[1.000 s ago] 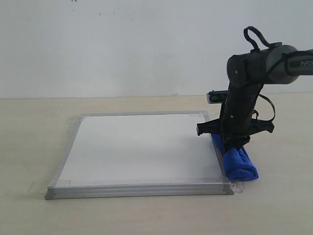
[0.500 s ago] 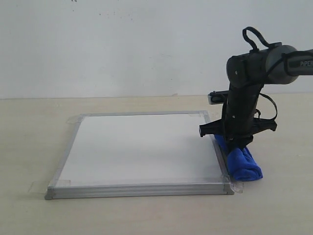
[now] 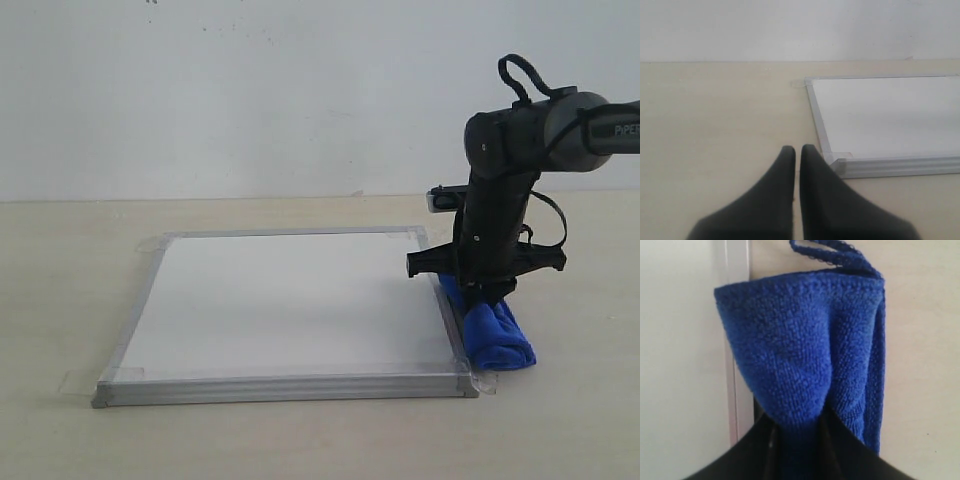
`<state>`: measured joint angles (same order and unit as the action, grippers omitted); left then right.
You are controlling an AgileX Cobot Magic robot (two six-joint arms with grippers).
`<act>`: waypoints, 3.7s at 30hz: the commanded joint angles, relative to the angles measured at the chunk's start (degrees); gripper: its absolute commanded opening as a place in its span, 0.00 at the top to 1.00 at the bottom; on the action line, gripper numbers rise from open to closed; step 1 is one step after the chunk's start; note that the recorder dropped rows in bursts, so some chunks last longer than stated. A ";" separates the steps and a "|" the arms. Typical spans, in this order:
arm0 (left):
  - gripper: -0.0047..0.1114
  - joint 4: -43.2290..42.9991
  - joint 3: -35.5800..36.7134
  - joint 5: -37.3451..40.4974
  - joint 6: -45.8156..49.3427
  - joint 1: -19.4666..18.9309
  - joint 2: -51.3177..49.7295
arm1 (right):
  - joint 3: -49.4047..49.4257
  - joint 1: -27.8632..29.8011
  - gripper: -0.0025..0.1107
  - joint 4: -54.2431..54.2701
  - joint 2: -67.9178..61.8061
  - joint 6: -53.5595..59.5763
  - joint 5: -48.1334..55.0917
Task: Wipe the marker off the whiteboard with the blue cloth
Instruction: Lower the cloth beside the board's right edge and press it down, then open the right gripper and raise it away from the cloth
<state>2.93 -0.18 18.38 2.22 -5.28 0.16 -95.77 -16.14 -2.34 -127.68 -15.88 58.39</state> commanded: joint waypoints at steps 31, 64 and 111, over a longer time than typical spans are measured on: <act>0.93 0.67 0.18 -0.36 0.26 0.46 -0.16 | -6.69 0.22 0.58 1.79 4.84 -0.98 8.10; 0.93 0.67 0.18 -0.36 0.26 0.46 -0.16 | 2.18 0.22 0.98 0.26 6.56 7.76 3.60; 0.93 0.67 0.18 -0.36 0.26 0.46 -0.16 | 66.00 0.22 0.98 3.52 61.16 9.80 -22.96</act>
<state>2.93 -0.18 18.38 2.22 -5.28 0.16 -31.53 -16.04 0.94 -68.72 -5.79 35.00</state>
